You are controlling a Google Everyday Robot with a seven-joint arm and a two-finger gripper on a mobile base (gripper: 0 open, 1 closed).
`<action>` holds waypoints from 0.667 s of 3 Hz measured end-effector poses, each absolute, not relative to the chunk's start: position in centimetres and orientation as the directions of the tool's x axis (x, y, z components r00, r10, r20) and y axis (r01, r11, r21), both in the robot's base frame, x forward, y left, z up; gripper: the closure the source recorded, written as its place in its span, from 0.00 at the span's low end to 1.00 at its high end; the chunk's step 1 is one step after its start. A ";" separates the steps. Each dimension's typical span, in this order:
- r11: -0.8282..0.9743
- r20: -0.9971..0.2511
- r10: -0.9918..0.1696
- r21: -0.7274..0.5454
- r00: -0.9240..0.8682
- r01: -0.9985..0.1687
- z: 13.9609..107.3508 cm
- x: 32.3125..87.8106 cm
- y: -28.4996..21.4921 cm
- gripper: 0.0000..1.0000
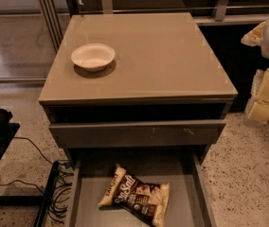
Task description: Pick brown chip bag from middle drawer and place on counter
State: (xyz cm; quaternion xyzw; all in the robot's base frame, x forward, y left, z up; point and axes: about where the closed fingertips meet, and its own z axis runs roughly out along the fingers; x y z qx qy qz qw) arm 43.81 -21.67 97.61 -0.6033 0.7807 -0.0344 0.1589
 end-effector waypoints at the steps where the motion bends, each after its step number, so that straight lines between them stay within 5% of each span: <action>1: 0.265 -0.211 -0.954 -0.255 -0.214 -0.930 97.7 43.7 -21.5 0.00; 2: 0.236 -0.230 -0.957 -0.254 -0.179 -0.938 96.0 43.1 -20.6 0.00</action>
Offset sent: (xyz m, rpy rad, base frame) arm -0.0161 0.0212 -0.0529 0.0472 0.0100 0.0890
